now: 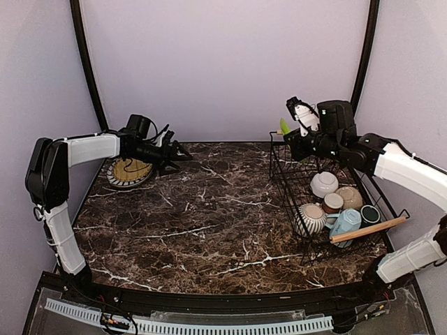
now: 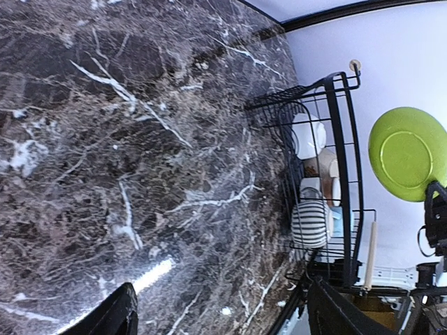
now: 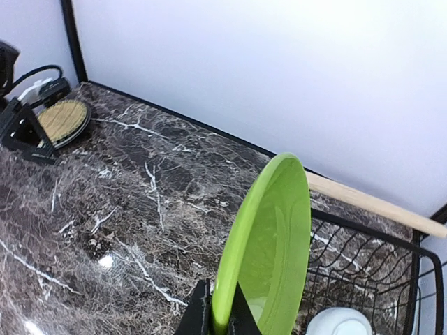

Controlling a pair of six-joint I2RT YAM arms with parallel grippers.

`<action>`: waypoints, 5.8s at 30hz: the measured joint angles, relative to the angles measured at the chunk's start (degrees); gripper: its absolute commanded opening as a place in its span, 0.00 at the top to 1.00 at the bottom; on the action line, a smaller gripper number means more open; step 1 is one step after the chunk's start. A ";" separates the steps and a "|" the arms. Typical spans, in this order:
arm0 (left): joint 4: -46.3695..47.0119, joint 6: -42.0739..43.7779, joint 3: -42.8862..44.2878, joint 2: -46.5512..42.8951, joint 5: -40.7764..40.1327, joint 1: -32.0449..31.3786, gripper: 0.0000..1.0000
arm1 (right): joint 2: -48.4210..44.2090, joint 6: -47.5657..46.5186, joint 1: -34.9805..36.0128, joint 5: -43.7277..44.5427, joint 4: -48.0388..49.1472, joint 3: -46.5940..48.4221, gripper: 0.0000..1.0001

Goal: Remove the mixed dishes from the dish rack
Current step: Grab the plate from the dish rack, then pass from the right arm to the left, then place the plate on the plate, then grab the cup from the dish rack.

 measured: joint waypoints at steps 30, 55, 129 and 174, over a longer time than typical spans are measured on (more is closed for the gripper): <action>7.52 -6.05 -1.07 1.01 8.76 -6.29 0.31 | 35.95 -32.74 25.20 15.61 2.64 20.87 1.00; -8.46 1.29 5.51 2.23 -1.55 -10.25 0.99 | 40.85 -35.82 28.83 22.45 5.42 20.59 0.38; -15.19 5.68 5.09 2.05 -25.51 27.96 0.09 | 3.50 15.87 -10.75 -1.40 -28.63 7.87 0.01; -15.98 15.72 10.16 -14.29 -34.71 -6.86 0.01 | -3.08 35.32 -17.66 -2.69 -56.96 -9.92 0.10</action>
